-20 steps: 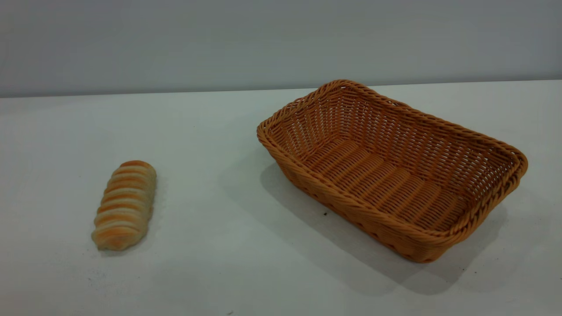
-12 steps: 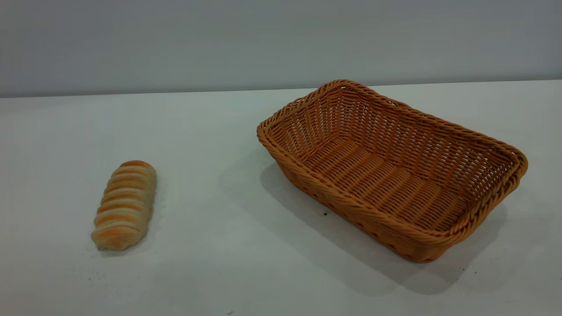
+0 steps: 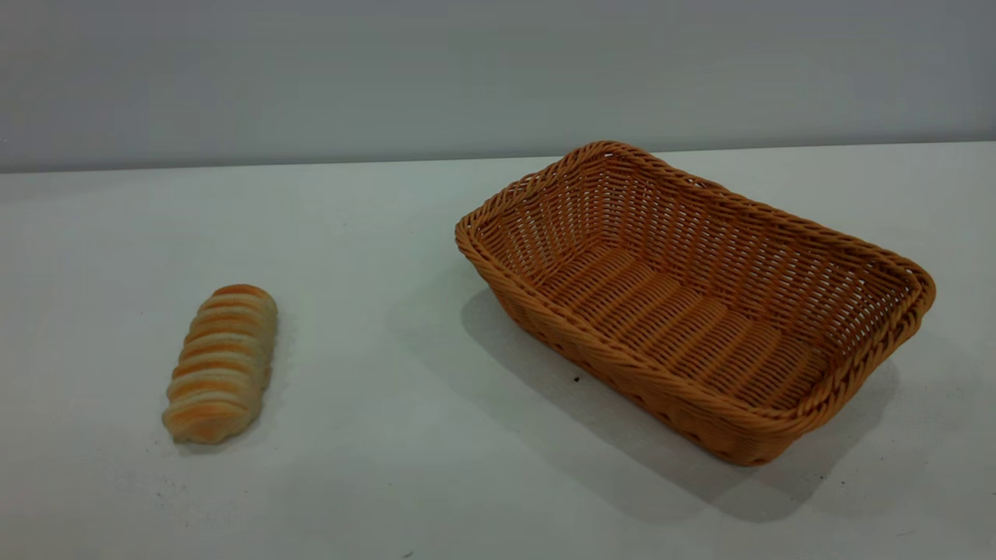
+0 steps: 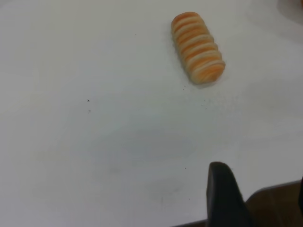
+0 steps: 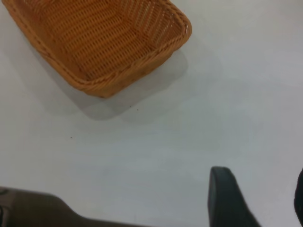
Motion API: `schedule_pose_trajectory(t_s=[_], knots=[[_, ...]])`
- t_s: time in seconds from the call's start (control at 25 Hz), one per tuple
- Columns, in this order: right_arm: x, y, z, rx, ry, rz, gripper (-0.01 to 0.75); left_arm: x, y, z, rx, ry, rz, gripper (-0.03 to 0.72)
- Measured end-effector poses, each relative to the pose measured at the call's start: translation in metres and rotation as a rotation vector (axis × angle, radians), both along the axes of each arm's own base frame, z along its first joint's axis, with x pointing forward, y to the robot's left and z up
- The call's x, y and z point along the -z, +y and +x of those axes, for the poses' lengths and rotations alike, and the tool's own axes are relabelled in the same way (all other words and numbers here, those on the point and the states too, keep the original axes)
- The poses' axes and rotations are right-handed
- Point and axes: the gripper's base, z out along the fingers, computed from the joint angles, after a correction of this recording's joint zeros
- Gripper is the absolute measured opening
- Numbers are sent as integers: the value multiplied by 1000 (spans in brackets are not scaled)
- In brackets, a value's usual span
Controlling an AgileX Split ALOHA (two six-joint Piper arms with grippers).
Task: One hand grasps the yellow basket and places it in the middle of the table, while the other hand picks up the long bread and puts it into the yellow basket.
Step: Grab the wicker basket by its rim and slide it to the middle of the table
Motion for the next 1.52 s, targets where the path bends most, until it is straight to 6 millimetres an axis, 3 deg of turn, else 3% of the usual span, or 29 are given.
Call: schedule_pose_trajectory(t_s=[1.2,1.52], knots=[[-1,1,0,-3,-7,15,333,-2,2,0,-49,-14,-34,441],[-50,7,18,9,-455,230,338,-48,-11,18,-12,-466,-319,416]])
